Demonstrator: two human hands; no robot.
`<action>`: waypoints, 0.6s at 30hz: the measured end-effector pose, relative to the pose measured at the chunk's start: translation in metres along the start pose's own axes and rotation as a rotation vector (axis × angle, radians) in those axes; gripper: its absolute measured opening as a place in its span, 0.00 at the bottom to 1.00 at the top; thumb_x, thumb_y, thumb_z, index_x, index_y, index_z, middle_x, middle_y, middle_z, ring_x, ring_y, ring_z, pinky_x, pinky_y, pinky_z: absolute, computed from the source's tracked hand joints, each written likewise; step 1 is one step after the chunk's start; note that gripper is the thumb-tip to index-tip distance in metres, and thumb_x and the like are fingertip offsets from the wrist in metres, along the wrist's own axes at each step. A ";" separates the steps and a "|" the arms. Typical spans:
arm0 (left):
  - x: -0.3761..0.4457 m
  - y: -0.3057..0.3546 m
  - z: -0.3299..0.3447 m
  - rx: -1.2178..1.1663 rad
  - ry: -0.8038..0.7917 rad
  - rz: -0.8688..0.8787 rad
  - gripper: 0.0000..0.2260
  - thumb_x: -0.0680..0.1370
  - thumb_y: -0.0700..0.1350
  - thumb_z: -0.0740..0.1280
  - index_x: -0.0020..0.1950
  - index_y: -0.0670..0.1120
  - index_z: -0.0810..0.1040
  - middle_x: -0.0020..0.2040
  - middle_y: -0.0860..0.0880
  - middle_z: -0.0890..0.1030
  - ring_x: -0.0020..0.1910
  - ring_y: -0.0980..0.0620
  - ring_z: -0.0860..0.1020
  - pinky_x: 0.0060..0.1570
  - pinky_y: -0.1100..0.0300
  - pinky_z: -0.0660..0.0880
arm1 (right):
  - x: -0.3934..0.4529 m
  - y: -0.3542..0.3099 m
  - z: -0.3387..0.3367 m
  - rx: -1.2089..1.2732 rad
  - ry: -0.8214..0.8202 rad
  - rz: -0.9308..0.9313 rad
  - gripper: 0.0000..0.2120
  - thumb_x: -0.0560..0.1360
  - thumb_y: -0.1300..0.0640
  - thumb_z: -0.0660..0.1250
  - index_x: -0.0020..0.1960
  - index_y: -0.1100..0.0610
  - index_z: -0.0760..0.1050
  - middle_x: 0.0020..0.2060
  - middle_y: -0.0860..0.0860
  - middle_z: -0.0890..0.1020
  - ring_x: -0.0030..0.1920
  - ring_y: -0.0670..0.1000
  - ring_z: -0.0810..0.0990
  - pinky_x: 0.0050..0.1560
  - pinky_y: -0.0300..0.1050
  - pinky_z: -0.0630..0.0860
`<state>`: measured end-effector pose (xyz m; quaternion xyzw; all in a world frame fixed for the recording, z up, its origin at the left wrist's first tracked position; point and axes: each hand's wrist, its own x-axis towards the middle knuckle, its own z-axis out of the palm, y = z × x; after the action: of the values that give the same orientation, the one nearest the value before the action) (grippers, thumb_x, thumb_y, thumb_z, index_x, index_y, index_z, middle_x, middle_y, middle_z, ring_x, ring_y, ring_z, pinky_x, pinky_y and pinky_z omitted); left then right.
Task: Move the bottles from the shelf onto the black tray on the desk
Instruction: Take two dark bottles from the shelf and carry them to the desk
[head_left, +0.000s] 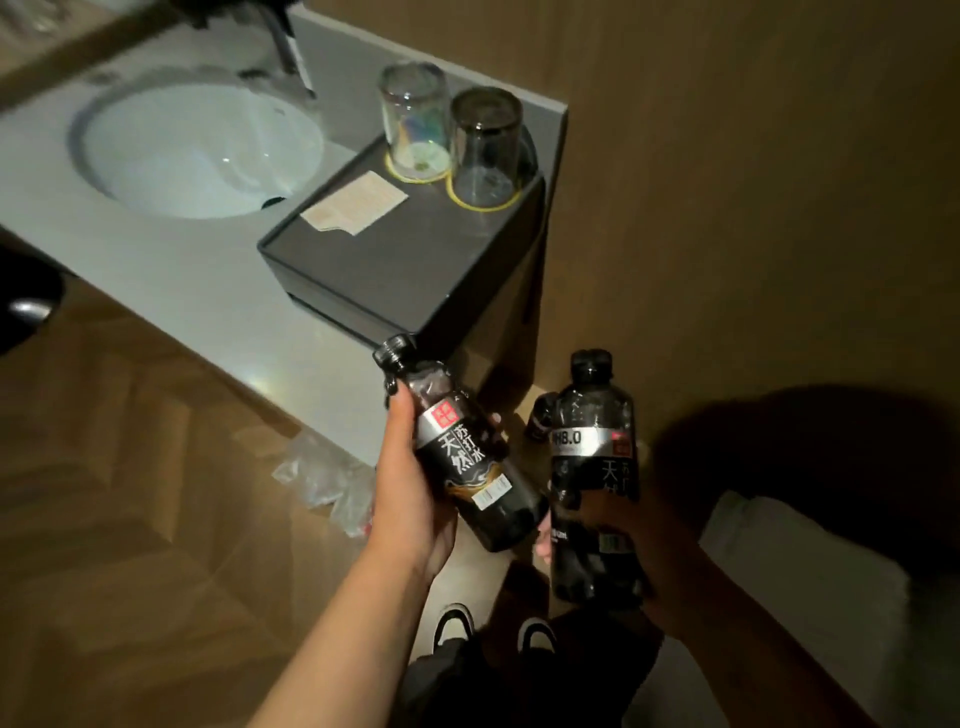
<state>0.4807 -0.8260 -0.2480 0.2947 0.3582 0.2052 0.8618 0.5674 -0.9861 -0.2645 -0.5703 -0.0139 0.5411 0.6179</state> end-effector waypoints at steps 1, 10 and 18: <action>-0.005 0.003 0.003 -0.013 0.013 0.011 0.22 0.74 0.63 0.59 0.44 0.48 0.84 0.42 0.43 0.82 0.40 0.46 0.81 0.43 0.52 0.78 | 0.002 -0.004 0.001 0.020 -0.038 0.018 0.37 0.51 0.46 0.81 0.54 0.62 0.75 0.38 0.61 0.82 0.37 0.60 0.77 0.45 0.54 0.70; -0.048 0.005 -0.008 -0.209 0.120 -0.010 0.24 0.73 0.65 0.62 0.46 0.45 0.80 0.42 0.42 0.81 0.40 0.45 0.79 0.40 0.54 0.78 | 0.002 -0.036 0.019 -0.028 -0.129 0.189 0.46 0.52 0.48 0.80 0.64 0.65 0.68 0.38 0.67 0.79 0.31 0.60 0.80 0.34 0.50 0.79; -0.076 0.011 -0.033 -0.345 0.117 -0.046 0.22 0.71 0.59 0.70 0.48 0.40 0.78 0.41 0.44 0.78 0.36 0.46 0.78 0.39 0.52 0.78 | -0.004 -0.046 0.059 -0.330 -0.365 0.123 0.20 0.69 0.47 0.71 0.53 0.60 0.76 0.39 0.62 0.81 0.38 0.58 0.81 0.43 0.52 0.77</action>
<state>0.4049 -0.8486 -0.2221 0.1219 0.3738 0.2606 0.8818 0.5586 -0.9372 -0.2083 -0.5560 -0.1787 0.6621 0.4695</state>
